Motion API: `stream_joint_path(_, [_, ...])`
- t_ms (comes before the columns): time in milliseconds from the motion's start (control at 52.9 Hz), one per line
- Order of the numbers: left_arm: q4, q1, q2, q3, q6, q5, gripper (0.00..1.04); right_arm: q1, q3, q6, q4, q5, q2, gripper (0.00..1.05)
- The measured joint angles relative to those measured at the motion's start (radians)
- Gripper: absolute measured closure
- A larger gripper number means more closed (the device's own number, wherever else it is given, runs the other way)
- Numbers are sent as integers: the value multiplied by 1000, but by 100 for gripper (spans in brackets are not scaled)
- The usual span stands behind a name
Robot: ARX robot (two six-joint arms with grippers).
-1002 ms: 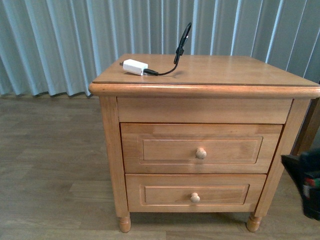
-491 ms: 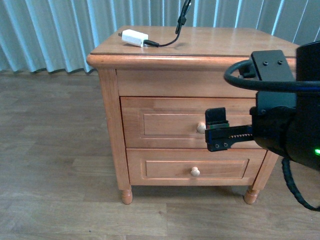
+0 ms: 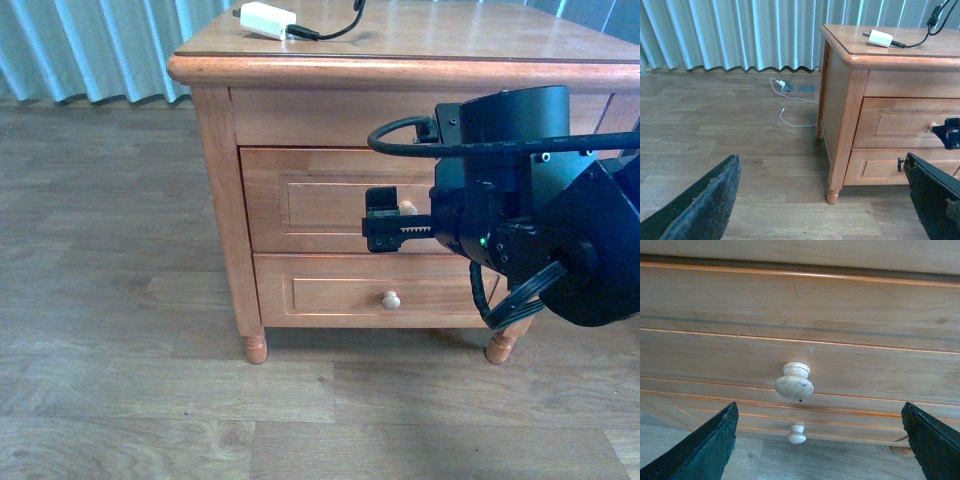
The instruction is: Put charger into drawer
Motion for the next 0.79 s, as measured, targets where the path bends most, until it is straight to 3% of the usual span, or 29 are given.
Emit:
stream_joint_path(661, [0,0,0,0,0,0,6,31,151,50,-11,31,111,8])
stream_joint_path(794, [0,0,0,0,0,0,6,33,154,48,-18,19,113,24])
